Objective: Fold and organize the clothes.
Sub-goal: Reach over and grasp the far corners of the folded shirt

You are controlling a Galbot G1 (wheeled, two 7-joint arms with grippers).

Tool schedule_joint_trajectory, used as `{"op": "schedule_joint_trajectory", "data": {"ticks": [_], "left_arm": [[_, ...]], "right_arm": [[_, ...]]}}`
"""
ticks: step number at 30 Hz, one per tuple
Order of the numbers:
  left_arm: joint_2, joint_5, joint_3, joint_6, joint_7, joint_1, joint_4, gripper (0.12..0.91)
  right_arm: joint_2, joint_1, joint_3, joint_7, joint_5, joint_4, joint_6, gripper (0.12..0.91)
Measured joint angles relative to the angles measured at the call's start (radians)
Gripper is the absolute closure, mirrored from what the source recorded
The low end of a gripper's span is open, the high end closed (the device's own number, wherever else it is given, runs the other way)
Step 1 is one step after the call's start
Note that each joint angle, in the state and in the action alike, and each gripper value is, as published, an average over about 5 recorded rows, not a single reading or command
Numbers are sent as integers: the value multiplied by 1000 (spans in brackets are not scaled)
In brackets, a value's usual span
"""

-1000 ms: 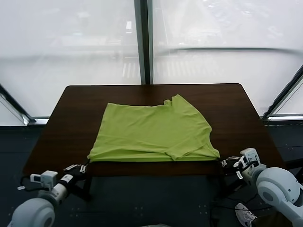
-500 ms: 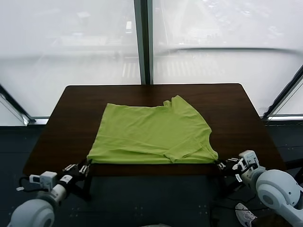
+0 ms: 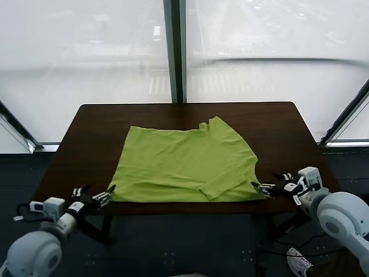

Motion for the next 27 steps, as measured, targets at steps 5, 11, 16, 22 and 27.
{"op": "schedule_joint_trajectory", "data": {"ticks": [5, 11, 16, 22, 27], "left_arm": [[5, 0, -15, 16, -5, -2, -15, 393], [26, -17, -33, 32, -1, -57, -17, 134], [37, -58, -6, 31, 1, -175, 21, 124], [31, -129, 65, 75, -40, -375, 116, 123], [36, -176, 151, 119, -69, -565, 234, 123]], "right_arm": [[38, 137, -40, -53, 6, -71, 56, 120], [105, 373, -167, -61, 9, -187, 74, 118], [171, 596, -314, -18, -6, -315, 54, 118], [278, 837, -491, -39, -81, -515, 30, 118], [370, 971, -595, -84, -139, -661, 24, 118]]}}
